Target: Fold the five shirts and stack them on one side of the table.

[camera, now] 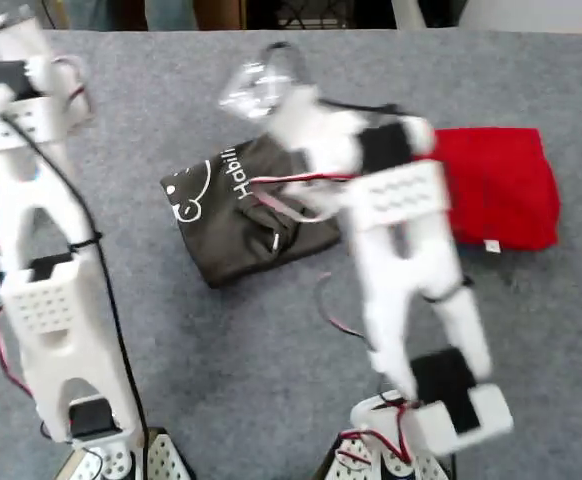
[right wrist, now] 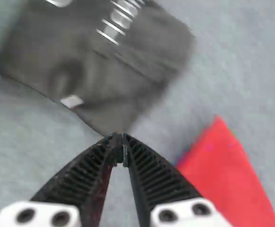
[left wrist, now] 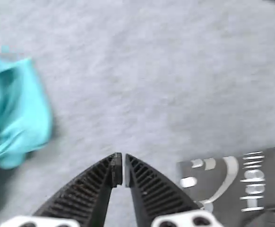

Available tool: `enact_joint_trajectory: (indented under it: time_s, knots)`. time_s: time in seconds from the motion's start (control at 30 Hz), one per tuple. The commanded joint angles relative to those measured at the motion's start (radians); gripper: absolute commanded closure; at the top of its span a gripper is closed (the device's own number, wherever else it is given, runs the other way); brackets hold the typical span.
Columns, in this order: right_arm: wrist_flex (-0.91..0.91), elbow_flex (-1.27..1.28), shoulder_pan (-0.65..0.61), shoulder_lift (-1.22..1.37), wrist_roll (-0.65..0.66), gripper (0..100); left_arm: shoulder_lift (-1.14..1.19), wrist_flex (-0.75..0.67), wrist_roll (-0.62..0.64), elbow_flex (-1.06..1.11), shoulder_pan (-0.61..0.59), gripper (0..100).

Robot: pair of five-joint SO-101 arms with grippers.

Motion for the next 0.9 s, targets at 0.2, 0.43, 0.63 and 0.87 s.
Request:
enact_joint_trajectory:
  time_s: [0.2, 0.43, 0.63, 0.87]
  knots:
    - [0.006, -0.203, -0.290, 0.364, -0.025, 98.4, -0.488, -0.238, -0.057, 0.898, -0.203, 97]
    - [0.014, -0.398, -0.215, 0.647, -0.025, 98.4, -0.736, -0.937, -0.017, 1.595, -0.162, 97]
    - [0.046, -0.496, -0.048, 0.783, -0.021, 98.4, -0.692, -1.152, 0.028, 1.724, -0.166, 97]
    - [0.198, -0.573, 0.129, 0.817, 0.034, 98.4, -0.654, -1.115, 0.028, 1.681, -0.159, 97]
